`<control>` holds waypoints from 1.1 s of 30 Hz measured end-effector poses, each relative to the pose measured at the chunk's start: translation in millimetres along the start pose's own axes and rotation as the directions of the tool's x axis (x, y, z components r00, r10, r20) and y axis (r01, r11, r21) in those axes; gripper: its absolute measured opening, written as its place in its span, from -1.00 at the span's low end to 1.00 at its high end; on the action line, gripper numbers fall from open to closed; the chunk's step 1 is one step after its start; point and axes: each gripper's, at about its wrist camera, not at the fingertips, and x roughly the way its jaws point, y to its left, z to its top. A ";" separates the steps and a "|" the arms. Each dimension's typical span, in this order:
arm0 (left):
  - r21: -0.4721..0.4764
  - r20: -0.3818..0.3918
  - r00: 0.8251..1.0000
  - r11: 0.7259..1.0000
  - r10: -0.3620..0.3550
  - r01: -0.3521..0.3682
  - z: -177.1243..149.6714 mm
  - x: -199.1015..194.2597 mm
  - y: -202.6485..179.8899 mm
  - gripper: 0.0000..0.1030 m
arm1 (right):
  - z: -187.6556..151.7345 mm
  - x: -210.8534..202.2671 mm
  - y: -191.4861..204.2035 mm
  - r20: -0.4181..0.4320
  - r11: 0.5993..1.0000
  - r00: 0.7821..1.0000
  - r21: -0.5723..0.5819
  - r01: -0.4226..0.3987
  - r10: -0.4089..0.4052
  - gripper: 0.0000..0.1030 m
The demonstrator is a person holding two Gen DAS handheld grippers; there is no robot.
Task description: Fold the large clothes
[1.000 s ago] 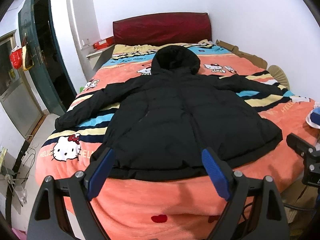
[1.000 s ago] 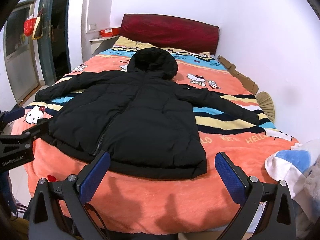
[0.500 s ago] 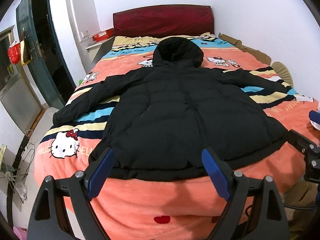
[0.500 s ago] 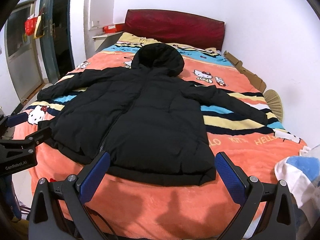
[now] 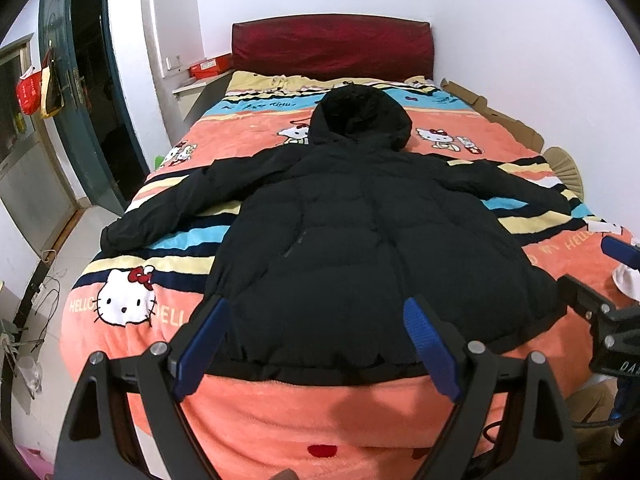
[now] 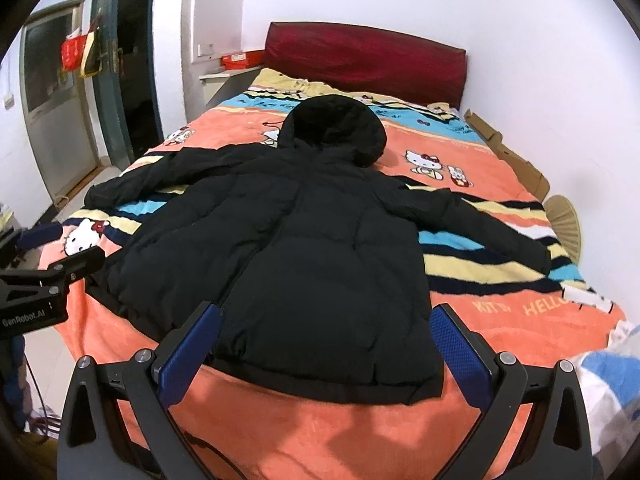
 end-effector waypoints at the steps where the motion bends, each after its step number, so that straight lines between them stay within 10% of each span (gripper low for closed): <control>1: -0.004 -0.009 1.000 1.000 -0.012 0.012 2.8 2.1 0.5 0.73 | 0.8 1.8 2.3 -0.004 1.000 1.000 -0.014 0.003 -0.003 0.99; 22: -0.032 -0.098 0.995 0.999 0.016 -0.019 15.5 43.8 3.5 0.73 | -8.4 49.6 20.2 -0.064 0.970 0.987 -0.203 0.135 -0.150 0.99; 33: -0.052 -0.149 0.988 0.998 0.033 -0.041 13.2 65.0 11.8 0.73 | -16.7 80.2 21.5 -0.236 0.990 0.965 -0.054 -0.127 0.111 0.99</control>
